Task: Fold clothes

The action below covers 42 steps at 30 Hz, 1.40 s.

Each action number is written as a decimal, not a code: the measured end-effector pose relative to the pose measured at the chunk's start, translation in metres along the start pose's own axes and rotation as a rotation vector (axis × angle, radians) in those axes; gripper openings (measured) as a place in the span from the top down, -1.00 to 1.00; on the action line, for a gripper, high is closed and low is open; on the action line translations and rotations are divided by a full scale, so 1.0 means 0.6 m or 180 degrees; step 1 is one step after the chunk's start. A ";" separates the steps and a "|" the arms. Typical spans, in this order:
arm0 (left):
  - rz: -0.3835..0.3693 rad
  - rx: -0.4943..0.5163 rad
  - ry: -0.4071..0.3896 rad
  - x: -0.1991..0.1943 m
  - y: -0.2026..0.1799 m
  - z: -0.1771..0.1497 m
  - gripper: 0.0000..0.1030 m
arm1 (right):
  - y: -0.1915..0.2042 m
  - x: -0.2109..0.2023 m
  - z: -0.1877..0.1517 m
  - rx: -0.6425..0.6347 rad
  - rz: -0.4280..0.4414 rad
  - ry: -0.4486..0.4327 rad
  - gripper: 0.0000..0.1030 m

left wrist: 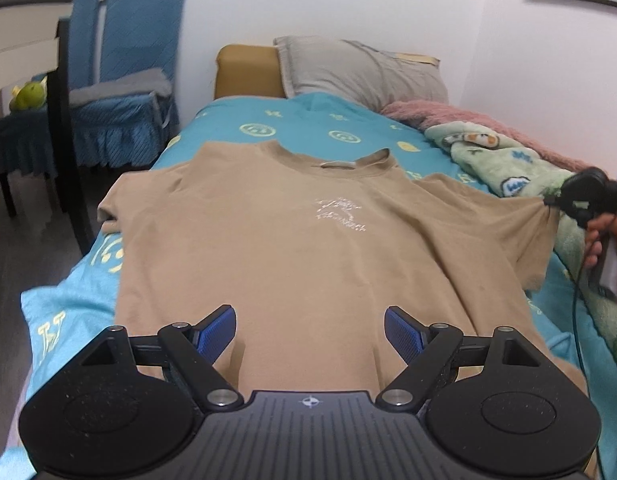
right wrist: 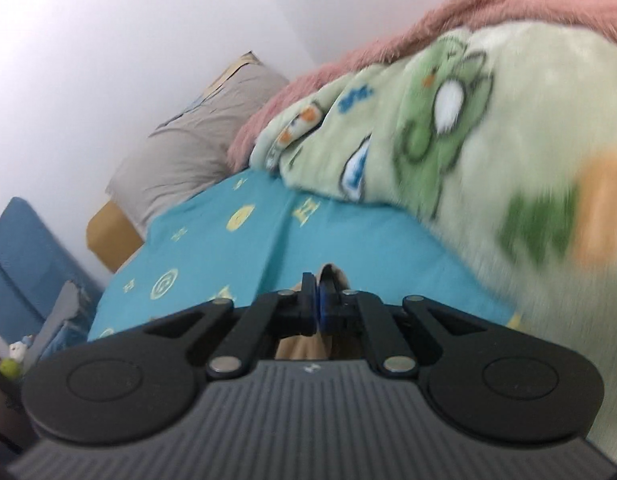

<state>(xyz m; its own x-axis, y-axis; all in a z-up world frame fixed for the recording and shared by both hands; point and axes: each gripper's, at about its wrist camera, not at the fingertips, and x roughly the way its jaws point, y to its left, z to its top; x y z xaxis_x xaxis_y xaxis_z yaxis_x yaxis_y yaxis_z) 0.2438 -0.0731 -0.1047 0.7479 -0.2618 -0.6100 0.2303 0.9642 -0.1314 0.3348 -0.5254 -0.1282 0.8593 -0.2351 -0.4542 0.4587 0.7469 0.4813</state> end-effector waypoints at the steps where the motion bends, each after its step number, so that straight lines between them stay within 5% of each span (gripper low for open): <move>1: 0.0000 0.0015 -0.0005 0.001 -0.001 -0.001 -0.62 | -0.006 0.005 0.003 -0.0058 -0.0068 -0.0013 0.91; 5: -0.0024 -0.0012 -0.0003 0.001 0.003 -0.003 -0.62 | -0.037 0.016 0.001 -0.0160 -0.0350 0.0074 0.84; 8: -0.0012 -0.0057 -0.0031 -0.007 0.012 -0.003 -0.62 | -0.054 0.012 0.003 0.0153 -0.0244 0.0397 0.77; 9: -0.0007 -0.0076 -0.0040 -0.009 0.014 -0.002 -0.62 | -0.053 0.003 0.000 0.0225 -0.0208 0.0460 0.39; 10: -0.0001 -0.0100 -0.0043 -0.011 0.017 -0.002 -0.62 | -0.051 -0.006 -0.003 0.0298 -0.0171 0.0523 -0.35; 12: 0.0003 -0.0150 -0.0038 -0.016 0.022 -0.001 -0.62 | -0.045 -0.031 -0.018 0.0495 -0.0040 0.0648 -0.85; 17: 0.0015 -0.0226 -0.0062 -0.028 0.027 0.003 -0.62 | -0.031 -0.065 -0.078 0.1230 0.0395 0.1099 -0.82; 21: 0.0029 -0.0250 -0.0043 -0.032 0.030 0.001 -0.63 | -0.024 -0.061 -0.142 0.1758 0.0317 0.1233 -0.82; 29: -0.0049 -0.0465 0.0075 -0.015 0.044 -0.002 -0.63 | -0.008 -0.045 -0.191 0.1520 0.0093 0.0557 -0.81; 35: -0.0069 -0.0585 0.0206 0.011 0.057 -0.007 -0.64 | -0.037 -0.029 -0.207 0.1711 0.0005 0.0080 -0.80; 42: -0.0122 -0.0694 0.0289 0.029 0.068 -0.009 -0.64 | -0.039 -0.010 -0.204 0.1679 0.0104 -0.0021 -0.85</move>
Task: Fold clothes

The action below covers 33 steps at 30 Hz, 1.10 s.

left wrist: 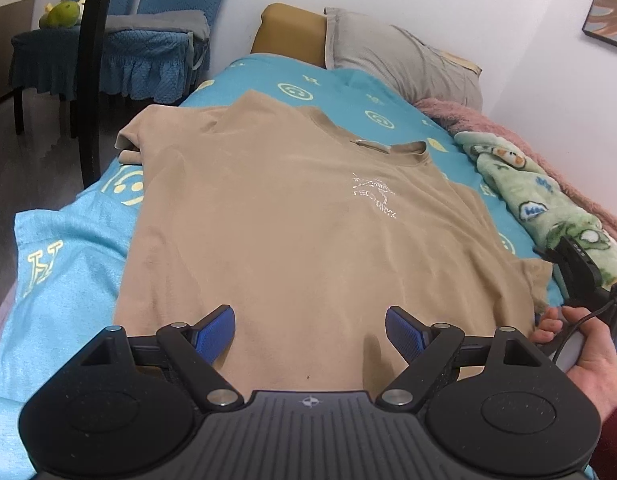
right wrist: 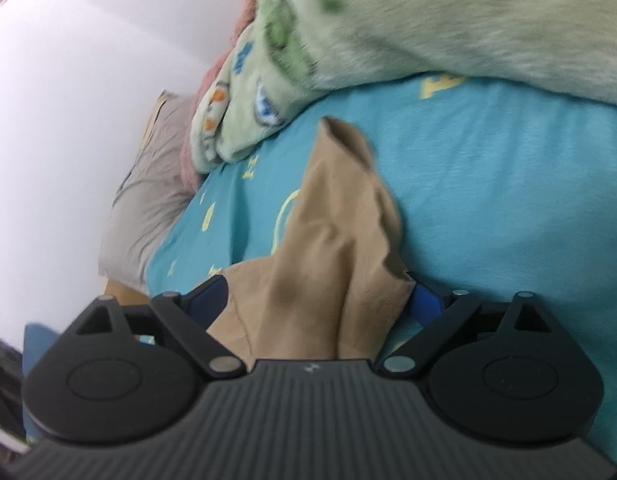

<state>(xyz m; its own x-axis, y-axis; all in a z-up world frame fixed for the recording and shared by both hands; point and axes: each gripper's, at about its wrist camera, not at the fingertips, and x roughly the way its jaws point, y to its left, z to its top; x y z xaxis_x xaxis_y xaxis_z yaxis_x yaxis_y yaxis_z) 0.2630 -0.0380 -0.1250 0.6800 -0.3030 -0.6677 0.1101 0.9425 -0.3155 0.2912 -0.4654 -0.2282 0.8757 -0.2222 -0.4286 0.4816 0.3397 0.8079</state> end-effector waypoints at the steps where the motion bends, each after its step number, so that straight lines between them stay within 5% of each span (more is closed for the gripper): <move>1: -0.0007 0.0003 0.0001 0.000 0.001 0.000 -0.64 | 0.003 0.007 0.002 -0.0025 0.0015 0.0011 -0.84; 7: -0.0003 0.0073 0.0004 0.004 -0.003 -0.005 -0.64 | 0.033 0.055 0.024 -0.0167 -0.0120 -0.0144 -0.71; 12: -0.0002 0.0149 -0.0024 0.014 -0.006 -0.004 -0.64 | 0.053 0.122 0.044 -0.0461 -0.0395 0.0256 0.68; 13: 0.0004 0.0150 -0.0021 0.017 -0.004 -0.004 -0.64 | 0.059 0.129 0.046 -0.0556 -0.0461 0.0320 0.76; 24: -0.0075 0.0018 -0.0142 -0.006 0.008 0.013 -0.64 | 0.218 0.049 0.082 -0.2206 -0.0352 -0.0173 0.84; 29: -0.0025 -0.0099 -0.0314 -0.037 0.028 0.034 -0.64 | 0.340 0.008 -0.003 -0.2674 -0.0272 -0.0376 0.83; 33: 0.0110 -0.0232 -0.0375 -0.057 0.061 0.047 -0.65 | 0.420 -0.016 -0.142 -0.3248 -0.0013 -0.0266 0.80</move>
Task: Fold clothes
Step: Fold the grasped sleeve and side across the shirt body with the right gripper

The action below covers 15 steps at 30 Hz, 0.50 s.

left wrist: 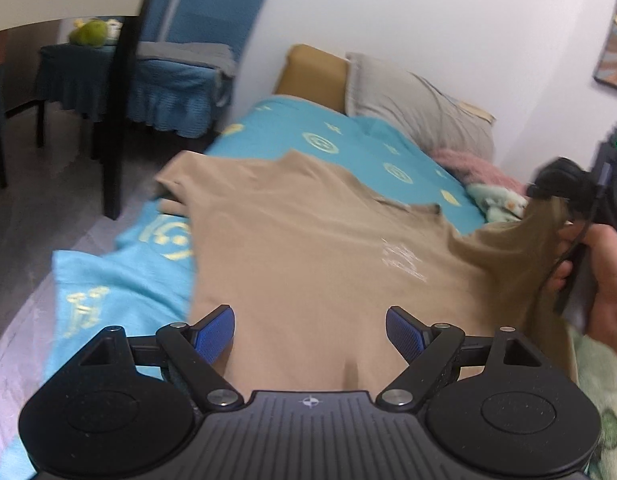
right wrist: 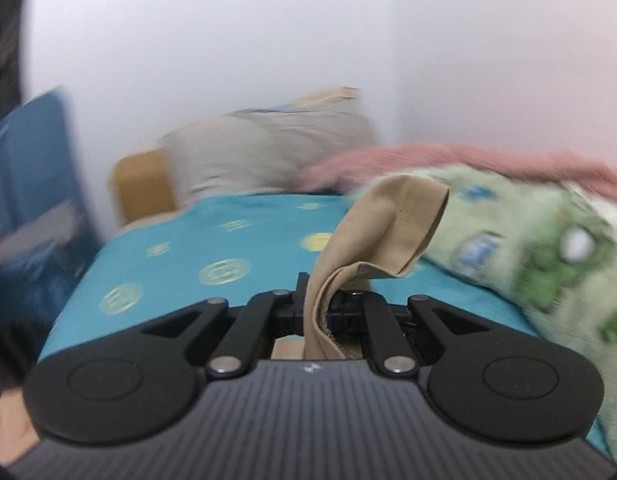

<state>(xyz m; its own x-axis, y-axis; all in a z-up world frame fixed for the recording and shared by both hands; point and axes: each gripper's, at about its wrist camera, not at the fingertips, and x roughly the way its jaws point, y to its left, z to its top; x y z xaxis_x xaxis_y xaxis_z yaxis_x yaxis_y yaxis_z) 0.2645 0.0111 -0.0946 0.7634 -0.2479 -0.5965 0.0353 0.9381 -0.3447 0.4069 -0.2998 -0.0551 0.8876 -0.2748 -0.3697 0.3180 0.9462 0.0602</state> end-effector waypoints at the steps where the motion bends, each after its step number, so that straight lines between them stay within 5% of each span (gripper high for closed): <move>1: 0.0051 -0.0026 0.0011 -0.001 0.010 0.001 -0.65 | 0.040 -0.002 -0.010 -0.0130 0.0101 0.0033 0.80; 6: 0.0261 -0.0174 0.0166 0.011 0.059 -0.001 -0.65 | 0.181 0.026 -0.083 -0.0465 0.0510 0.0507 0.72; 8: 0.0271 -0.0201 0.0209 0.019 0.066 0.000 -0.65 | 0.195 0.035 -0.102 -0.0474 0.0652 0.0685 0.01; 9: 0.0260 -0.0190 0.0212 0.022 0.066 0.000 -0.65 | 0.195 0.035 -0.107 -0.0473 0.0709 0.0741 -0.56; 10: 0.0246 -0.0140 0.0204 0.024 0.062 0.000 -0.65 | 0.191 0.032 -0.110 -0.0476 0.0746 0.0770 -0.75; 15: 0.0115 0.0168 0.0200 0.024 0.030 -0.014 -0.65 | 0.141 -0.064 -0.086 -0.0293 0.0937 0.0613 -0.75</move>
<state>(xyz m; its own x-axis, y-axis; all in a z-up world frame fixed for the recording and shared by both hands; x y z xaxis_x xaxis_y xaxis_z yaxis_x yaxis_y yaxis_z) 0.2708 0.0223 -0.1152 0.7228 -0.2268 -0.6528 0.0436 0.9577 -0.2845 0.3826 -0.2005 -0.0838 0.8547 0.0407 -0.5175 0.0190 0.9938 0.1095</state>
